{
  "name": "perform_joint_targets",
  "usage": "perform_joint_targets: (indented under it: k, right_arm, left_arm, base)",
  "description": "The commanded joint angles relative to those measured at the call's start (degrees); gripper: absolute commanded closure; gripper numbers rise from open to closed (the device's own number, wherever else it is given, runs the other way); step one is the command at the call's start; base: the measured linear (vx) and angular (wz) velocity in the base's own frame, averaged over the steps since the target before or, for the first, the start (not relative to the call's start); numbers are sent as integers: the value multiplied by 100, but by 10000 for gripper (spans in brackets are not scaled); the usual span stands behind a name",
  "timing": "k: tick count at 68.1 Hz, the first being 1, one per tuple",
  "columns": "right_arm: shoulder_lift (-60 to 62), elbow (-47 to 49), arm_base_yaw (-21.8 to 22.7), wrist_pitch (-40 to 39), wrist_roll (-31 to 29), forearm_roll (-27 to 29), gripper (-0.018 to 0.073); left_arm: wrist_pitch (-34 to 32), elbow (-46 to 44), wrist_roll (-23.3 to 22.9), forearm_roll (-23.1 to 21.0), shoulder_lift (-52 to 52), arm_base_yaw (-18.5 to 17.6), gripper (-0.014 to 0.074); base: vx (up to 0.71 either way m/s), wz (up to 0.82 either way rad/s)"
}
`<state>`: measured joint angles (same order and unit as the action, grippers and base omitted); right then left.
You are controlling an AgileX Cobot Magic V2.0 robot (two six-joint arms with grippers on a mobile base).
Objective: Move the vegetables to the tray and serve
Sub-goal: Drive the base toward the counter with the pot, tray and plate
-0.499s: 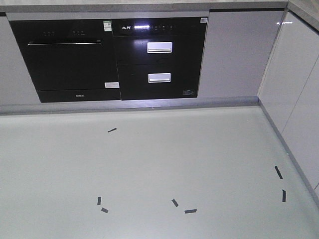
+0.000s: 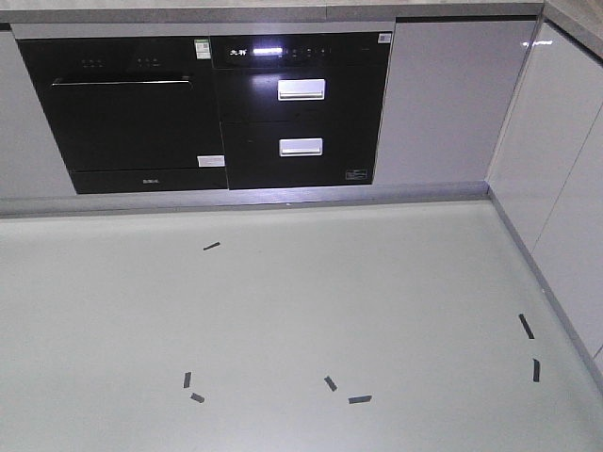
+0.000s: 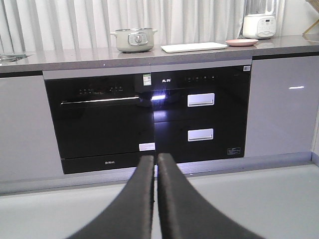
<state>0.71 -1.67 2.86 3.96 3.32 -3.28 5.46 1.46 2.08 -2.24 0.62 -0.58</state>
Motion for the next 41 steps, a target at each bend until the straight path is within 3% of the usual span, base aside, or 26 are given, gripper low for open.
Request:
perform_joint_targets:
  k: [1, 41]
  right_arm:
    - [29, -82, -14, -442, -42, -50, 565]
    - [29, -82, -14, -442, -42, -50, 565]
  left_arm:
    - [-433, 144, -5, -20, 88, 24, 602]
    - [-433, 144, -5, -20, 88, 24, 602]
  base:
    - [0, -1]
    - [1, -1]
